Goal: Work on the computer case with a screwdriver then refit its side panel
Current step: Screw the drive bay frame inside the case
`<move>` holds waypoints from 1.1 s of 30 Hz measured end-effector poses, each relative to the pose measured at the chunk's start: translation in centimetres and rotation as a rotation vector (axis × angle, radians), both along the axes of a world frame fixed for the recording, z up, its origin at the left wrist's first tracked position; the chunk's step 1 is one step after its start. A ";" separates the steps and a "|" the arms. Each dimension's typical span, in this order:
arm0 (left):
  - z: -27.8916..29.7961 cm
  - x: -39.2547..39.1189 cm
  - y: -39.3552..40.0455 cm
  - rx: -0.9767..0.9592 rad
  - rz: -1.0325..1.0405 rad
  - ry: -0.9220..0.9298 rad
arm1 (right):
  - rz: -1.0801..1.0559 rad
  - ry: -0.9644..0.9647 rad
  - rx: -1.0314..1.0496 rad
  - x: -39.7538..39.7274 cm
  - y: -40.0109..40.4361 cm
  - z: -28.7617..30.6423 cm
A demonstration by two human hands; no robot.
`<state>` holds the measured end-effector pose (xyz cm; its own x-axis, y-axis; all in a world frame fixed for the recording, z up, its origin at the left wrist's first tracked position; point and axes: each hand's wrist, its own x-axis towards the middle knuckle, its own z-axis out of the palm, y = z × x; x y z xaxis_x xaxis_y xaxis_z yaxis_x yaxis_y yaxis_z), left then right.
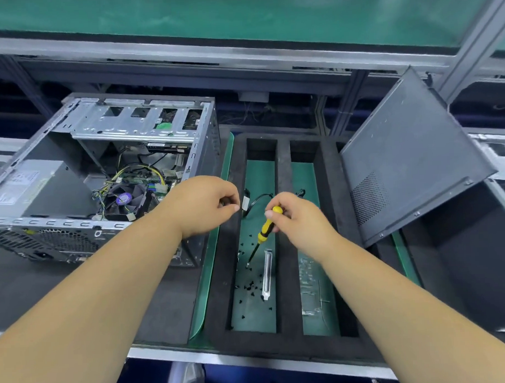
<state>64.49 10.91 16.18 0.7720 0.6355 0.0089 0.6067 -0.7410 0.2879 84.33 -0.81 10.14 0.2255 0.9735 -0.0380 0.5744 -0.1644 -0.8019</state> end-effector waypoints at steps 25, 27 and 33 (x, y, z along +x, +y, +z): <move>2.8 -1.0 3.5 -1.271 0.324 -0.988 | -0.407 0.272 0.514 -1.0 5.5 16.0; 2.9 -1.4 4.3 -1.295 0.340 -1.008 | -0.417 0.266 0.519 -1.6 6.2 16.2; 2.9 -3.1 6.6 -1.414 0.391 -1.092 | -0.395 0.266 0.530 -3.8 8.4 16.6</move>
<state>61.39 17.51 19.10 0.6123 0.7343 -0.2929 -0.2018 0.5034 0.8402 80.55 7.62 26.77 0.6142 0.7235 0.3151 0.3258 0.1311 -0.9363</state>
